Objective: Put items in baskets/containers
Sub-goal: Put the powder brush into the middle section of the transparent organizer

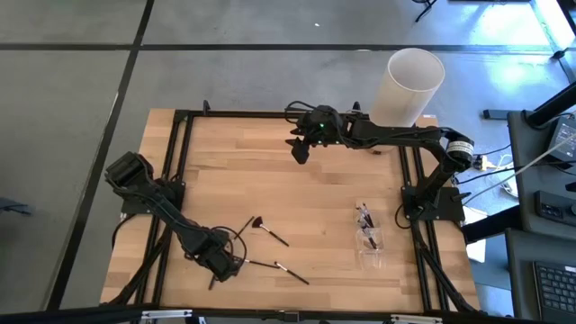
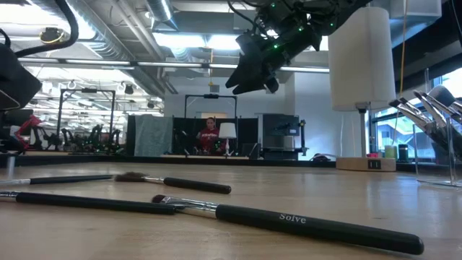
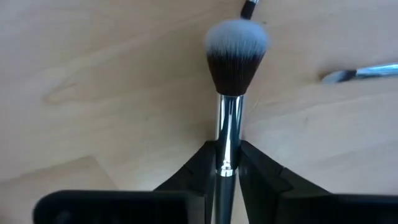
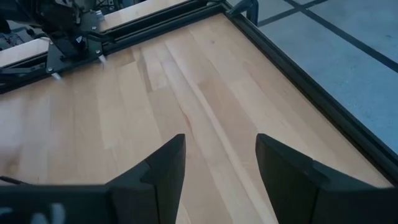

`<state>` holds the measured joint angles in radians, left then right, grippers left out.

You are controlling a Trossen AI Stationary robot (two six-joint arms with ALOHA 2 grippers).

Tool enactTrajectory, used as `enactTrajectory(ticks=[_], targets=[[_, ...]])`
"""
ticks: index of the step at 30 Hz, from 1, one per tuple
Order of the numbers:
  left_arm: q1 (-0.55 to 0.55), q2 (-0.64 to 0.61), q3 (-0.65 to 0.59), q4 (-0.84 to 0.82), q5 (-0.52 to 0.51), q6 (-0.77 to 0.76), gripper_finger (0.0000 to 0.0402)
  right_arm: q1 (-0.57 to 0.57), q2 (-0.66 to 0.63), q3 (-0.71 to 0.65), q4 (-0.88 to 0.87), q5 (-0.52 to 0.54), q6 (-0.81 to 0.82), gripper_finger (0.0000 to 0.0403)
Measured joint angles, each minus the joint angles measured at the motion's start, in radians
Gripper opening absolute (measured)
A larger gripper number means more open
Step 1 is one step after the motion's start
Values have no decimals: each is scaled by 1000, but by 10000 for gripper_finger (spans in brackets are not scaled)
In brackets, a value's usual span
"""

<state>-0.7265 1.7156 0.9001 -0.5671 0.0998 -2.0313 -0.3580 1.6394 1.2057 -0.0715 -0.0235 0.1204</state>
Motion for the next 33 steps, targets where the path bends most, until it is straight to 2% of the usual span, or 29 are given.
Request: enactTrajectory(ticks=[5, 10, 13, 16, 21, 24, 26, 31, 33], targets=[[0, -35, -4, -25, -47, 21, 53, 0, 0, 0, 3, 1, 4, 194], [1, -111, -5, -112, -257, 15, 60, 0, 8, 0, 42, -4, 3, 194], [0, -164, -5, -161, -397, 22, 60, -1, 35, 1, 71, -67, 11, 194], [-7, -217, -5, -219, -577, 69, 57, -1, 74, 1, 157, -207, 42, 194], [-12, -279, -3, -260, -827, 220, 59, 6, 141, 1, 379, -573, 135, 194], [-13, -294, -3, -261, -949, 315, 60, 31, 161, 1, 469, -670, 189, 194], [-13, -296, -3, -260, -1022, 358, 60, 56, 164, 1, 486, -649, 177, 194], [-13, -290, -3, -260, -1205, 430, 60, 108, 165, 1, 479, -394, 89, 194], [-12, -286, -3, -261, -1268, 430, 60, 116, 159, 0, 479, -354, 82, 194]])
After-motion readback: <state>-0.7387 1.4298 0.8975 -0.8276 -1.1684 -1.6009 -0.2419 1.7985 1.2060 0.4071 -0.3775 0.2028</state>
